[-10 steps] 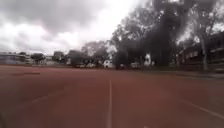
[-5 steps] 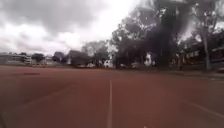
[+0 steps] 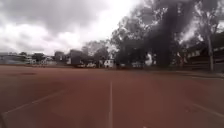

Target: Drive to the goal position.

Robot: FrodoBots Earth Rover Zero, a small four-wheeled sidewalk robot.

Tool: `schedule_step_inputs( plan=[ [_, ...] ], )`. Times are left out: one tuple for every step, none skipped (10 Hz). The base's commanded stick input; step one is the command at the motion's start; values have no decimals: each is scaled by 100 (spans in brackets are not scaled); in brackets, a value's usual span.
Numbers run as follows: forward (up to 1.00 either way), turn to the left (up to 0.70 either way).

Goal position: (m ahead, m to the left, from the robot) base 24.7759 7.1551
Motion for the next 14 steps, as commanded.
schedule_step_inputs(
  plan=[
    [70, 0],
    [70, 0],
    [70, 0],
    [70, 0],
    [70, 0],
    [70, 0],
    [70, 0],
    [70, 0],
    [70, 0],
    [70, 0],
    [70, 0],
    [70, 0],
    [70, 0],
    [70, 0]
  ],
)
